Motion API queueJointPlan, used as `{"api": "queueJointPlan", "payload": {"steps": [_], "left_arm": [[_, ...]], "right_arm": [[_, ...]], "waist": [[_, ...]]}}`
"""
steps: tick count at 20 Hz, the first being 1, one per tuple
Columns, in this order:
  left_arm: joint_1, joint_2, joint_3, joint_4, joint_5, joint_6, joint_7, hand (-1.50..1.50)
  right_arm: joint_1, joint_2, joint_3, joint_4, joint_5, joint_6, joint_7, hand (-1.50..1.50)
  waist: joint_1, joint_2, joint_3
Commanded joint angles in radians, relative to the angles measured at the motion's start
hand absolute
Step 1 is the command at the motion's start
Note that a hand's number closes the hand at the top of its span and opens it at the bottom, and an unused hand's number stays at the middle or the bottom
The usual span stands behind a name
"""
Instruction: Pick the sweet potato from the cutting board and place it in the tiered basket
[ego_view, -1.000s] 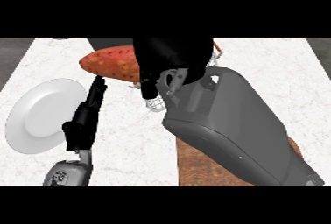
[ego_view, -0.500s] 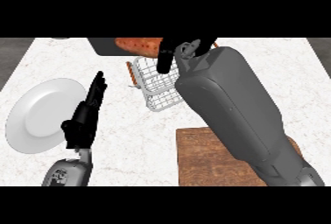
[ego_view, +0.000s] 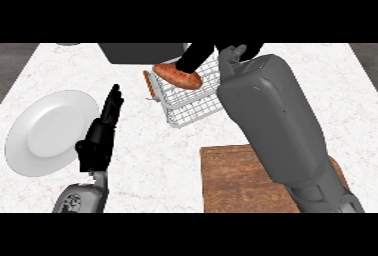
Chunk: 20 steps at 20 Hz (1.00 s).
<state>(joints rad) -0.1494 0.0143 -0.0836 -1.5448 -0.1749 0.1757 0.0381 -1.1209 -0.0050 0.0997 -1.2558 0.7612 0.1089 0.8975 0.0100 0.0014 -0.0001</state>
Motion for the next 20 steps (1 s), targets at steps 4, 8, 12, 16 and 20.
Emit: {"api": "queueJointPlan", "payload": {"steps": [4, 8, 12, 16, 20], "left_arm": [[0.033, 0.005, 0.002, -0.015, 0.006, -0.008, -0.007, 0.0], [0.032, -0.001, -0.014, -0.046, -0.021, 0.012, 0.04, 0.0], [0.028, 0.028, 0.044, 0.01, 0.008, 0.001, -0.038, 0.0], [0.024, -0.003, 0.01, -0.037, -0.013, 0.025, 0.024, 0.0], [0.033, 0.029, 0.044, -0.02, 0.017, -0.008, -0.006, 0.0]], "right_arm": [[0.046, -0.058, -0.132, -0.154, 0.001, -0.105, 0.084, -1.5], [0.127, -0.133, -0.256, -0.246, -0.064, -0.097, 0.1, -1.5], [0.318, -0.203, -0.374, -0.428, -0.208, -0.037, 0.042, -1.5], [0.552, -0.262, -0.477, -0.617, -0.367, 0.059, -0.041, -1.5], [0.715, -0.334, -0.66, -0.688, -0.591, 0.188, -0.131, -1.5]], "waist": [[-0.018, -0.007, 0.0], [-0.023, -0.007, 0.001], [-0.042, -0.007, 0.001], [-0.05, -0.01, 0.002], [-0.047, -0.008, 0.002]]}}
